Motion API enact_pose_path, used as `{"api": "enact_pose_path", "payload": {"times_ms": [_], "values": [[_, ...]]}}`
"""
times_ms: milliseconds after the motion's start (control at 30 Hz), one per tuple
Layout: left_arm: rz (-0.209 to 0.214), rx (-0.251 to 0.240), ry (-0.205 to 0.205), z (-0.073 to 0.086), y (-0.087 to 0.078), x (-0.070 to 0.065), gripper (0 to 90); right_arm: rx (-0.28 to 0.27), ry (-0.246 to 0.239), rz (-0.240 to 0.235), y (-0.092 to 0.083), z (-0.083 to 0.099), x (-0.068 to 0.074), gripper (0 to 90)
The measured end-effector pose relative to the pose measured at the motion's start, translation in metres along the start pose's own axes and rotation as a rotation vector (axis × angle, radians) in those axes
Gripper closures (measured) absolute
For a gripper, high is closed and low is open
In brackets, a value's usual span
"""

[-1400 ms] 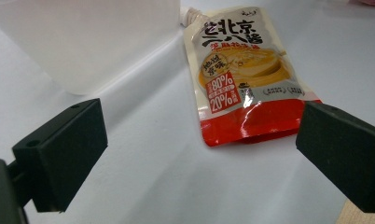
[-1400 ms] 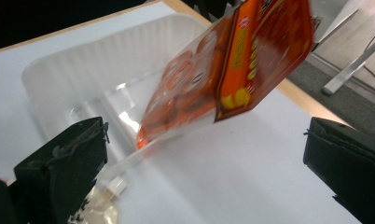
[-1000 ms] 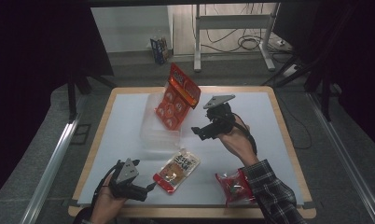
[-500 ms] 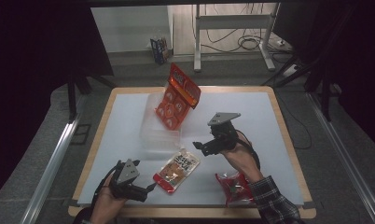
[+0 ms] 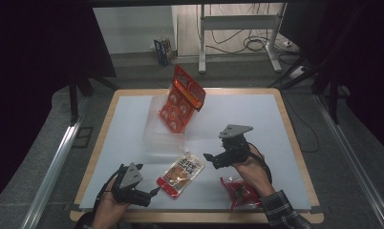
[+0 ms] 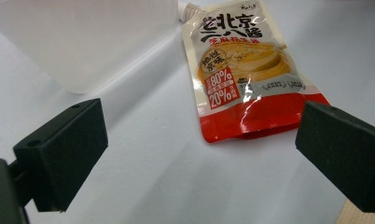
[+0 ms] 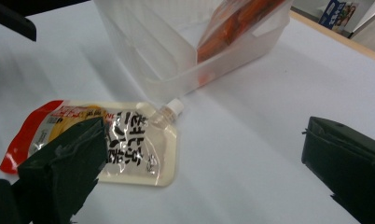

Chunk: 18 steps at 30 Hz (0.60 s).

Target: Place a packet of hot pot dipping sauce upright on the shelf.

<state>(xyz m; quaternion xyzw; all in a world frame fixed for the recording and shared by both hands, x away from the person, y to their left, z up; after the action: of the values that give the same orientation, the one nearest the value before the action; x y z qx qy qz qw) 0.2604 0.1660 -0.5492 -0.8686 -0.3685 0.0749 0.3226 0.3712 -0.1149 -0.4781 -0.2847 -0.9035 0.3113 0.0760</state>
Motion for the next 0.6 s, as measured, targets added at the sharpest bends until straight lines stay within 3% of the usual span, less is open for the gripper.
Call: {"api": "enact_pose_path", "payload": {"times_ms": [200,333,400,600], "values": [[0.000,-0.001,0.002,0.000,0.000,0.000,2.1,0.029,0.005,0.005,-0.005,0.013,0.001,0.3],[0.000,-0.004,-0.001,0.000,0.000,0.000,2.1,0.032,0.043,-0.001,-0.008,0.024,0.002,0.6],[-0.001,-0.003,0.002,0.000,0.000,0.000,2.1,0.023,0.069,-0.026,-0.010,0.030,0.004,0.6],[-0.001,-0.001,0.005,-0.001,0.000,-0.001,2.2,0.039,0.084,-0.040,-0.016,0.041,0.008,3.0]]}}
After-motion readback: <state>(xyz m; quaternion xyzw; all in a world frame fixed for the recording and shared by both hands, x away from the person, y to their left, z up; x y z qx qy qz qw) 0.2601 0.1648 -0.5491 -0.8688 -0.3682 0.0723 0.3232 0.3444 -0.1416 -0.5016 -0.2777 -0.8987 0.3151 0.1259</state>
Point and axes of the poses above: each handheld gripper's, and its own axes: y roughly forward along the jaws, z roughly out of its underside, x roughly to its left, the point moved 5 cm from there along y, roughly forward along the jaws, and after that the axes turned 1 degree about y, right-handed, at the moved point
